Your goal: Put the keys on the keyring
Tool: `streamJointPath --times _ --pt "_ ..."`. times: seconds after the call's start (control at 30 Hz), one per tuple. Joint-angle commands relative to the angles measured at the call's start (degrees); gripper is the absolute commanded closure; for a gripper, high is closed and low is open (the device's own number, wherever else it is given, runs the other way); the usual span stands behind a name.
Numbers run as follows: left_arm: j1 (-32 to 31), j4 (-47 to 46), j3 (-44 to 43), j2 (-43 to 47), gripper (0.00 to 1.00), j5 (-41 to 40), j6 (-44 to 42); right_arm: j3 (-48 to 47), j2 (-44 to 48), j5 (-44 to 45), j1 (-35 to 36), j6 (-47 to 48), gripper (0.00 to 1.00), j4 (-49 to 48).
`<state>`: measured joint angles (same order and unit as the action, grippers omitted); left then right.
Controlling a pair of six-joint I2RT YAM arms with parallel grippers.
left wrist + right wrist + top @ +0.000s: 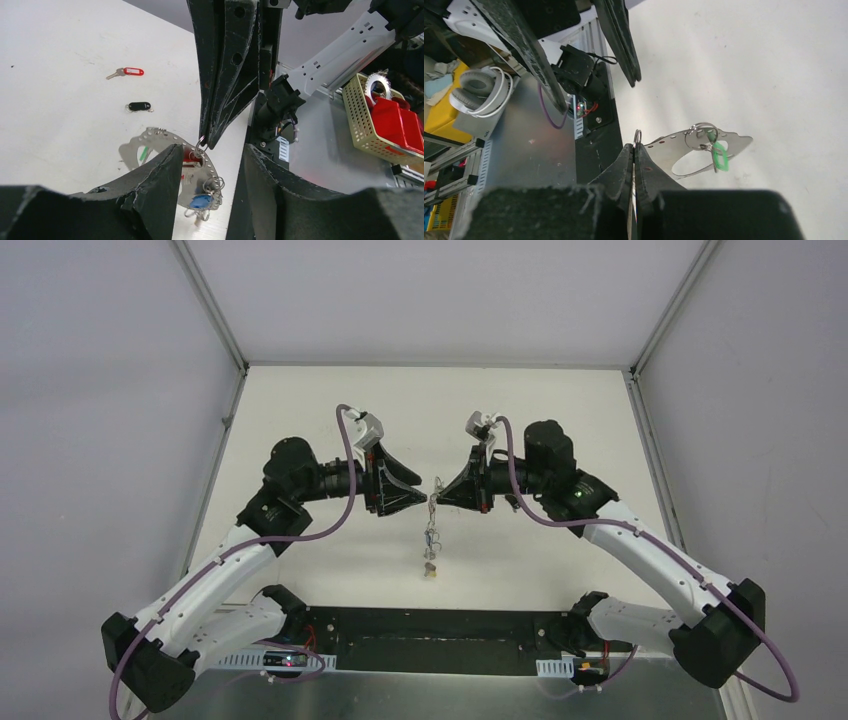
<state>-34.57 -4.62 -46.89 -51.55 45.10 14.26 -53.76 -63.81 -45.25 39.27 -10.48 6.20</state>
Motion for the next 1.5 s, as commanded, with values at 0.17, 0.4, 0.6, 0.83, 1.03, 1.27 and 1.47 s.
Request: streamJointPath --times 0.17,0.4,0.6,0.83,1.03,1.27,1.47 --pt "-0.42 1.62 1.36 1.78 0.49 -0.31 -2.37 -8.58 -0.23 4.29 0.11 8.86 1.00 18.88" --pt "-1.42 -1.27 4.44 0.61 0.48 1.05 -1.21 -13.53 -4.46 6.08 0.18 10.90 1.00 29.80" --pt "-4.58 -3.23 6.77 -1.75 0.49 -1.75 -0.46 -14.57 -5.88 5.15 0.11 12.06 1.00 31.86" --pt "-8.06 -5.29 8.73 -3.73 0.54 -5.62 -0.67 -14.00 -5.76 3.42 0.12 13.33 1.00 31.78" --pt "-8.63 -7.95 10.30 -2.76 0.55 -5.41 -1.26 -8.87 -2.27 -1.03 0.12 16.02 1.00 26.33" --pt "-8.67 -8.56 11.36 0.13 0.57 -5.68 -3.36 0.01 5.67 -3.76 0.13 15.17 1.00 11.27" --pt "-8.65 -9.77 12.43 3.91 0.60 -4.17 -6.74 4.87 10.62 -2.30 0.12 13.68 1.00 2.76"
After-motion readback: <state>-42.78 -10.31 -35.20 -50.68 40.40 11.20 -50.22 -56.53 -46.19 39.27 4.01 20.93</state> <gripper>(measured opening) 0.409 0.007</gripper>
